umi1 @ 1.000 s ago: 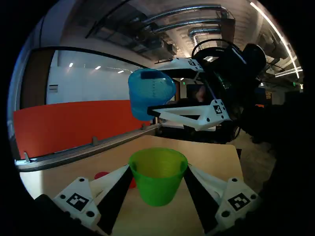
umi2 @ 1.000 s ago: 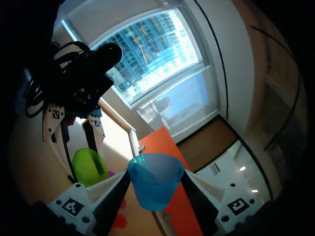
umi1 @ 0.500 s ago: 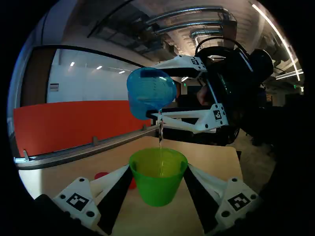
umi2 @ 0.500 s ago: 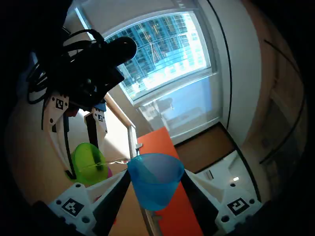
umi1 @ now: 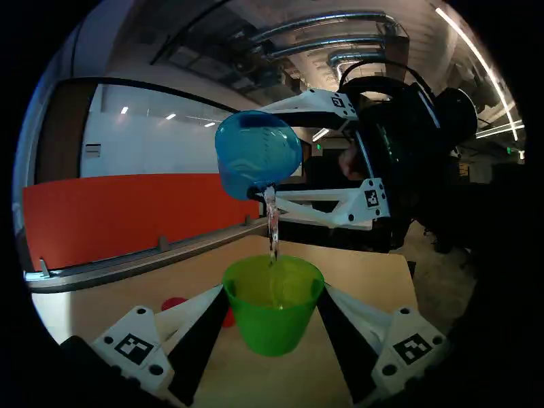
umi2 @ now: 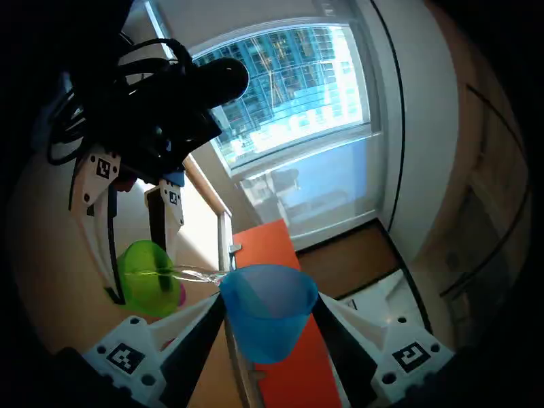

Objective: Pour water

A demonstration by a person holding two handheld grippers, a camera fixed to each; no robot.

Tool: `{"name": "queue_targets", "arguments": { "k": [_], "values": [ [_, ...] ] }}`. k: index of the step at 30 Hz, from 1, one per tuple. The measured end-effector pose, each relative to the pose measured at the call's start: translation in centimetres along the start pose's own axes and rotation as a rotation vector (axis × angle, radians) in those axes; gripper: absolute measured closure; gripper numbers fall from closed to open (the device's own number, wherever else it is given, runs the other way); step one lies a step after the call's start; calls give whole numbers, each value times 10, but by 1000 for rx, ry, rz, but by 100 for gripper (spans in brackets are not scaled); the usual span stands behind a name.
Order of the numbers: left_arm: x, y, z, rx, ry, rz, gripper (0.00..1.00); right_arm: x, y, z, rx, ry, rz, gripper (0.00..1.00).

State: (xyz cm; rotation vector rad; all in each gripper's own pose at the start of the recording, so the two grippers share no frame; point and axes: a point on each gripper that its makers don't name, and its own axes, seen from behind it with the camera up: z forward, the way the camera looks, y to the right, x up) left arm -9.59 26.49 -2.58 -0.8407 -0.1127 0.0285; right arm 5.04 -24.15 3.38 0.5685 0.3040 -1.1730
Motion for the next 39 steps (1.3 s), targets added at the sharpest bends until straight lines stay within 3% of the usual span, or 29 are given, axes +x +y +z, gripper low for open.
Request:
{"name": "queue_targets", "arguments": {
  "k": [39],
  "values": [
    [-3, 6, 3, -11, -8, 9, 14, -9, 17, 0, -32, -18, -171, 10]
  ]
}}
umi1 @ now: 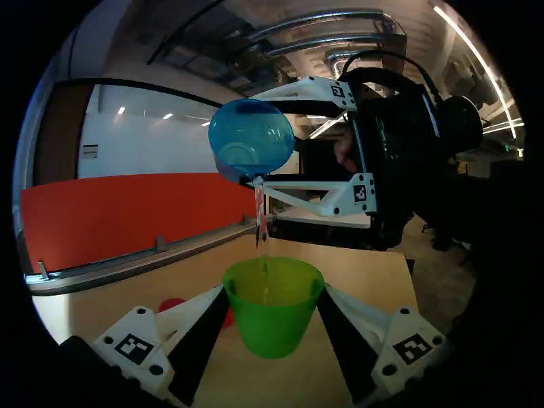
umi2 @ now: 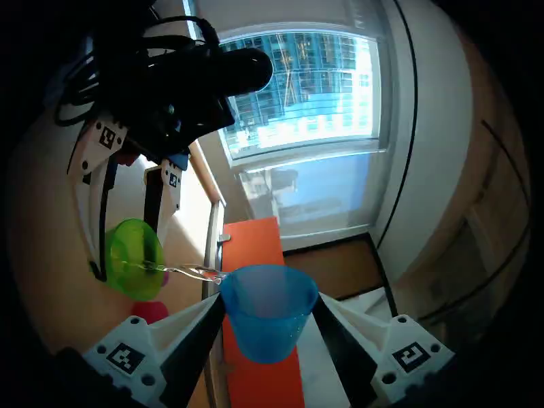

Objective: Pour water

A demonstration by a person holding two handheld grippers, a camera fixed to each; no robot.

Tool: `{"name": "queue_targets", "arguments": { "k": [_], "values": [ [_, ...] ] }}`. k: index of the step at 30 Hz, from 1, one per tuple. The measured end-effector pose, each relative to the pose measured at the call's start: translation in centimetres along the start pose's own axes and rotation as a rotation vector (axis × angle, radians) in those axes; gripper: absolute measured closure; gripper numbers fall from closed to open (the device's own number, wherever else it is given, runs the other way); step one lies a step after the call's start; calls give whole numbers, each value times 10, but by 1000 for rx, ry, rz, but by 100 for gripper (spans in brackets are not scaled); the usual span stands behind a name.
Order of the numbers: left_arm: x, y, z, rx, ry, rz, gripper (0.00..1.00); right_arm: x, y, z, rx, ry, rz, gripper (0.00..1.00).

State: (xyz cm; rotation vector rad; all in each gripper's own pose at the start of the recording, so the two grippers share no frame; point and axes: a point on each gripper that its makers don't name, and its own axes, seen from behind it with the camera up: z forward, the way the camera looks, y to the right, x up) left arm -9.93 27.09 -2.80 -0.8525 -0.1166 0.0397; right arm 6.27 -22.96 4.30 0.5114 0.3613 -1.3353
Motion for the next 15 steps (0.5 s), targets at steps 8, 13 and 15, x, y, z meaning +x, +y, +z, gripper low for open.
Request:
{"name": "queue_targets", "arguments": {
  "k": [8, 13, 15],
  "values": [
    [3, -1, 1, 3, 0, 4, 14, 0, 3, 2, -11, 3, -34, 10],
    [3, -1, 1, 3, 2, 3, 14, 1, 5, 3, -16, 4, -59, 10],
    [4, -1, 1, 3, 3, 2, 14, 2, 6, 3, -18, 4, -69, 10]
  ]
}}
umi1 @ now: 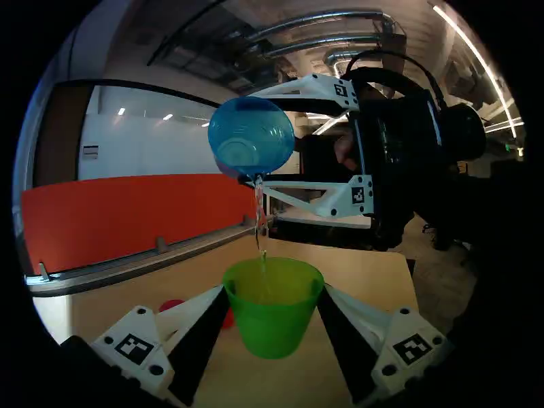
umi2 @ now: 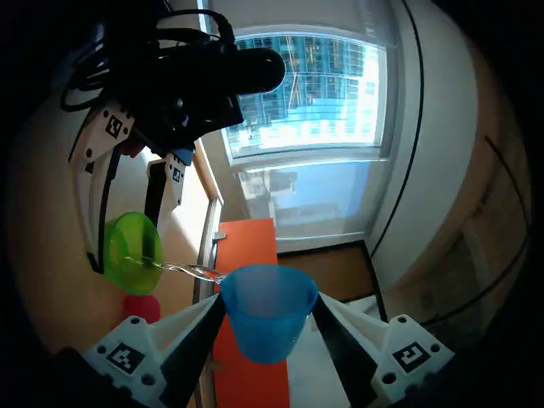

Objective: Pour water

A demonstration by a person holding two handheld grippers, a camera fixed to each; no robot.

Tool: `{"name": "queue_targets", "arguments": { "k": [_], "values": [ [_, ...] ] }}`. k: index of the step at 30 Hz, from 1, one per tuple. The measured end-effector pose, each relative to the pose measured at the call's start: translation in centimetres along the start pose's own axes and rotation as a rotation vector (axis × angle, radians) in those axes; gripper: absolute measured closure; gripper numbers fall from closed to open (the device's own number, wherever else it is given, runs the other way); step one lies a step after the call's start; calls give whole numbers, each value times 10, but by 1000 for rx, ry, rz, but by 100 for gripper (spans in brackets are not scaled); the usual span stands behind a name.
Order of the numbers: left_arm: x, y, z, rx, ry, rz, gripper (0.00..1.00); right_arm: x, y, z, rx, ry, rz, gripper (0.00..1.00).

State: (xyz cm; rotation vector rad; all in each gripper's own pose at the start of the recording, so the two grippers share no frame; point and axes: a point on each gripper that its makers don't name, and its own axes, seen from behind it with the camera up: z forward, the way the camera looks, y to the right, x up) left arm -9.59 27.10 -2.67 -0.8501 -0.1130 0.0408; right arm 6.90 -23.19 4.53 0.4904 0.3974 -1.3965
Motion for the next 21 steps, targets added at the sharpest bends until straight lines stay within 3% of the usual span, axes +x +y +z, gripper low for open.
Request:
{"name": "queue_targets", "arguments": {
  "k": [21],
  "values": [
    [2, -2, 1, 0, 10, -6, 14, 6, 8, 2, -13, -2, -94, 10]
  ]
}}
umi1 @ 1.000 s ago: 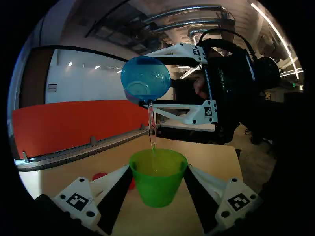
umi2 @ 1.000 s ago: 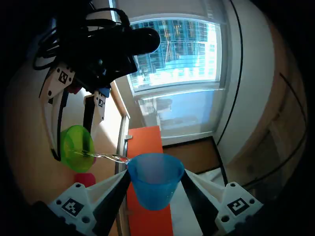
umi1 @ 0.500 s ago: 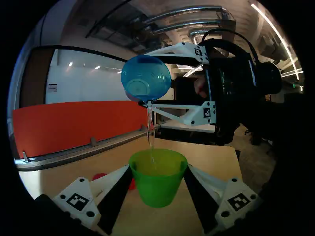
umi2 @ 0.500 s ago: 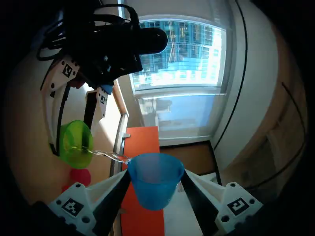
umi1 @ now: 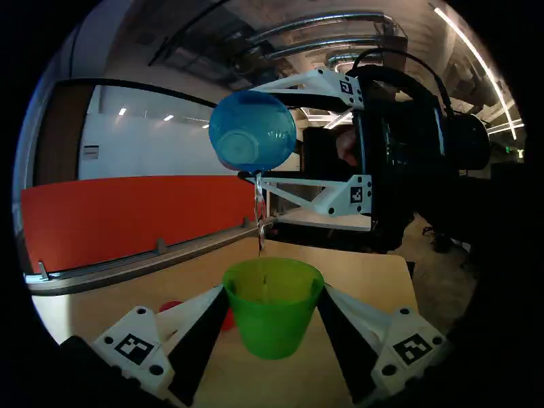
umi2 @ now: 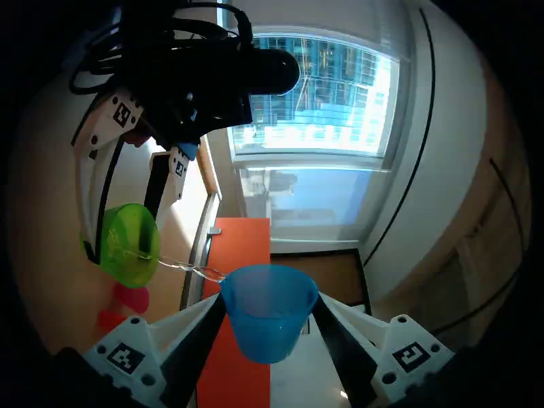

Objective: Pour water

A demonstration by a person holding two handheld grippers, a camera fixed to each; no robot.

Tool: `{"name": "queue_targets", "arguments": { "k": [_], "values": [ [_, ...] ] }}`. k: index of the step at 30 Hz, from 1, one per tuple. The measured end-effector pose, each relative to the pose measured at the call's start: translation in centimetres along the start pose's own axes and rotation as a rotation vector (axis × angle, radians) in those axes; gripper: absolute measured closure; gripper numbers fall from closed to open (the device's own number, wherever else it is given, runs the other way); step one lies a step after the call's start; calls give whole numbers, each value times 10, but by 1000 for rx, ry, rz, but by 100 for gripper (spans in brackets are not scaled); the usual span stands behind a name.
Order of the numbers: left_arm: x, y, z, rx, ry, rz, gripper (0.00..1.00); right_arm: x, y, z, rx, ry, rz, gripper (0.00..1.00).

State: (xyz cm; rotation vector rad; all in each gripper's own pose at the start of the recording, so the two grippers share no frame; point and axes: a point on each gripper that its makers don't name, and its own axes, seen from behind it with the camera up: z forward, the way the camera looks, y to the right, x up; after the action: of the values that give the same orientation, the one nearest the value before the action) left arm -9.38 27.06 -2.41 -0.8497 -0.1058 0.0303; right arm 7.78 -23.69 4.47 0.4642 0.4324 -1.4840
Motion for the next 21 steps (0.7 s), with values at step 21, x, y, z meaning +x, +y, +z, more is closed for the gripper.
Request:
{"name": "queue_targets", "arguments": {
  "k": [21],
  "values": [
    [5, 1, 2, -4, 9, 1, 14, 18, 3, -1, -8, 10, -114, 10]
  ]
}}
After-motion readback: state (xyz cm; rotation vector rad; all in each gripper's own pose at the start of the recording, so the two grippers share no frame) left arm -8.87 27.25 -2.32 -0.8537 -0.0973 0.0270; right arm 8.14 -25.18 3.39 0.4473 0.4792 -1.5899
